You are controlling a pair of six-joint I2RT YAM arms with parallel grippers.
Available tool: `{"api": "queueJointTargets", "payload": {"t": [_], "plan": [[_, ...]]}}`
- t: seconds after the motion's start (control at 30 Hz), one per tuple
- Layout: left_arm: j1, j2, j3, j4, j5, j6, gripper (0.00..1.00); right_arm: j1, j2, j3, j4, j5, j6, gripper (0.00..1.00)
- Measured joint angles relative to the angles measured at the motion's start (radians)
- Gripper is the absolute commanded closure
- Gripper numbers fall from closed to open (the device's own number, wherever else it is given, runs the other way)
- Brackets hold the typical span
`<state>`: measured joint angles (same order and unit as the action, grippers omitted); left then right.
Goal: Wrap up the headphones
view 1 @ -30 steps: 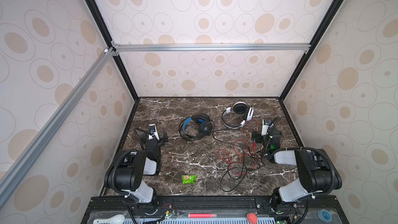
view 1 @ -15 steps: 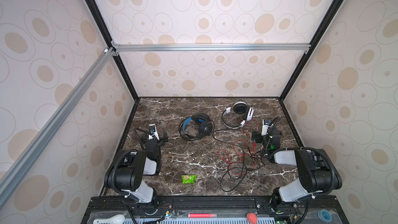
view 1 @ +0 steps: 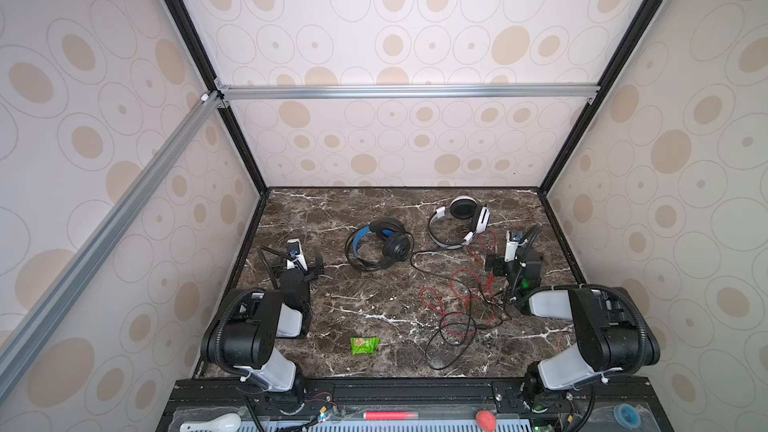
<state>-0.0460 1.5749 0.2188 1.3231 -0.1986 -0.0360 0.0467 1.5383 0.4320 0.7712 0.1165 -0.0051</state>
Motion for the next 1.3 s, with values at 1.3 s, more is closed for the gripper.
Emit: {"api": "queueJointTargets", "payload": {"t": [1.3], "plan": [[0.000,-0.329,0.093,-0.449,0.014,-0.038,0.02,0.046,-0.253,0.078,-0.349,0.053,0.020,0.00]]}}
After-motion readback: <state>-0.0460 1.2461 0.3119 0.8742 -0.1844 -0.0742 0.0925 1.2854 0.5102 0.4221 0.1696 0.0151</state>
